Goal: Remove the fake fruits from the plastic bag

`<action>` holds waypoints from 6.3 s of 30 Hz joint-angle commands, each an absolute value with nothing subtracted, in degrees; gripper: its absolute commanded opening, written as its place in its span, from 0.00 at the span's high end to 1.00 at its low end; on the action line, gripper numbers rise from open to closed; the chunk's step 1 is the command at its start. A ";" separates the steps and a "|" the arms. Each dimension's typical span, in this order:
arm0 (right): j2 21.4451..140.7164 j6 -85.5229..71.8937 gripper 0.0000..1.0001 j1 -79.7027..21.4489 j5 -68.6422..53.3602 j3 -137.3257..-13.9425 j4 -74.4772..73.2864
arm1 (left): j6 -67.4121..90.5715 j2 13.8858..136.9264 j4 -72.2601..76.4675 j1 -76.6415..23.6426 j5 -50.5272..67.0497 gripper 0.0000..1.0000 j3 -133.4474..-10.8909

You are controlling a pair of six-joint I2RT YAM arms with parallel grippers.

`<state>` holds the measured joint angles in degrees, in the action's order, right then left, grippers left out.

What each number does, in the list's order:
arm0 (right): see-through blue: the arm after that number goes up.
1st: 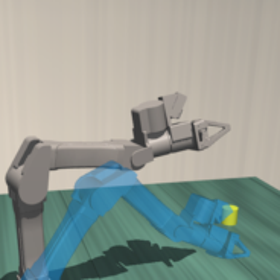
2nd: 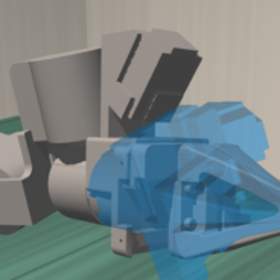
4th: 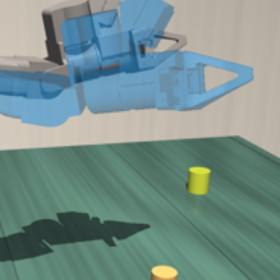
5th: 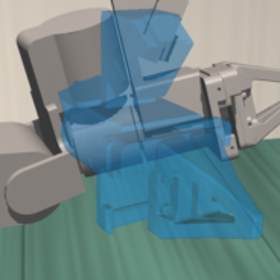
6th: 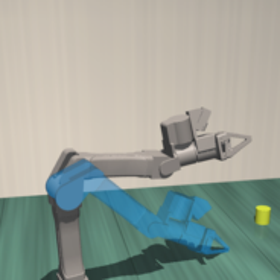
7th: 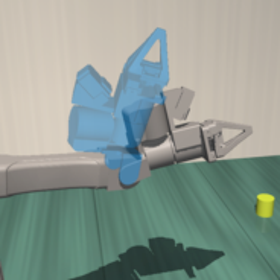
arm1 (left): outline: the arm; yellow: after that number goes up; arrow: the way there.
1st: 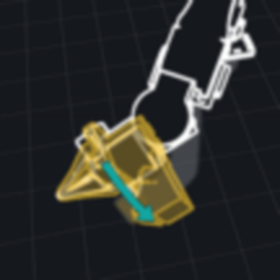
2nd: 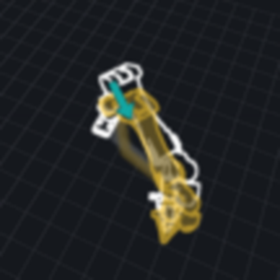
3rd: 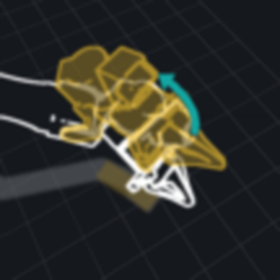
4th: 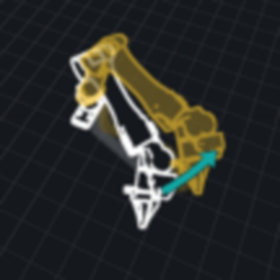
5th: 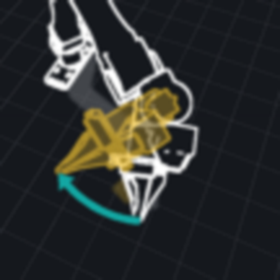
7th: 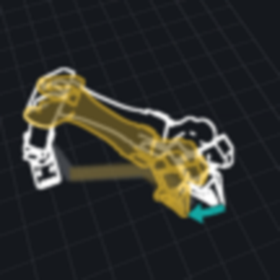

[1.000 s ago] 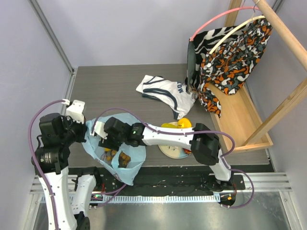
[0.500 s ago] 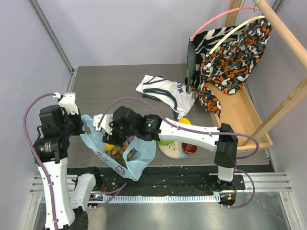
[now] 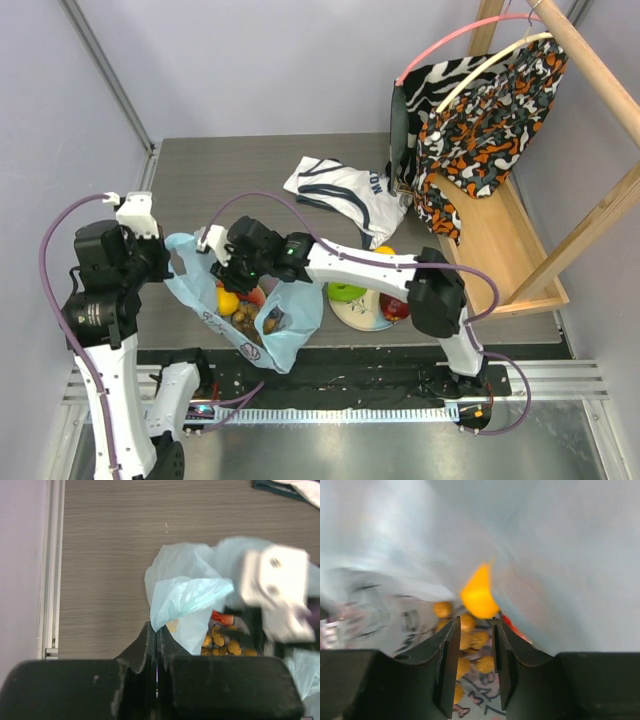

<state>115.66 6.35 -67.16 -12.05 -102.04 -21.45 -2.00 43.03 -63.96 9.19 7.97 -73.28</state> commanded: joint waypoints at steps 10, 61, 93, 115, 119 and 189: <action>125.59 -1.06 0.32 -66.71 -4.83 -108.89 -16.88 | -12.30 32.78 -74.79 9.58 11.33 1.00 -74.71; 88.45 36.88 0.57 -57.93 -24.45 -89.63 -40.07 | 4.13 48.34 -53.53 9.58 11.34 1.00 -72.34; 71.99 52.47 0.30 -57.48 -3.60 -44.38 -30.40 | 6.68 46.05 -53.96 13.27 18.37 1.00 -67.76; 102.55 17.13 0.42 -65.56 -23.64 -99.22 -22.76 | 3.08 42.10 -62.75 13.27 23.38 1.00 -73.56; 111.07 18.98 0.53 -66.44 -20.68 -103.53 -22.15 | 1.33 41.31 -63.63 13.27 24.08 1.00 -74.79; 97.57 22.32 0.84 -62.58 -7.38 -93.00 -24.43 | 5.44 45.08 -46.59 12.04 21.10 1.00 -74.26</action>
<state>102.50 20.45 -62.11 -5.52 -96.38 -22.00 1.48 43.07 -54.43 12.19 24.60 -72.10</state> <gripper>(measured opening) 0.513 0.011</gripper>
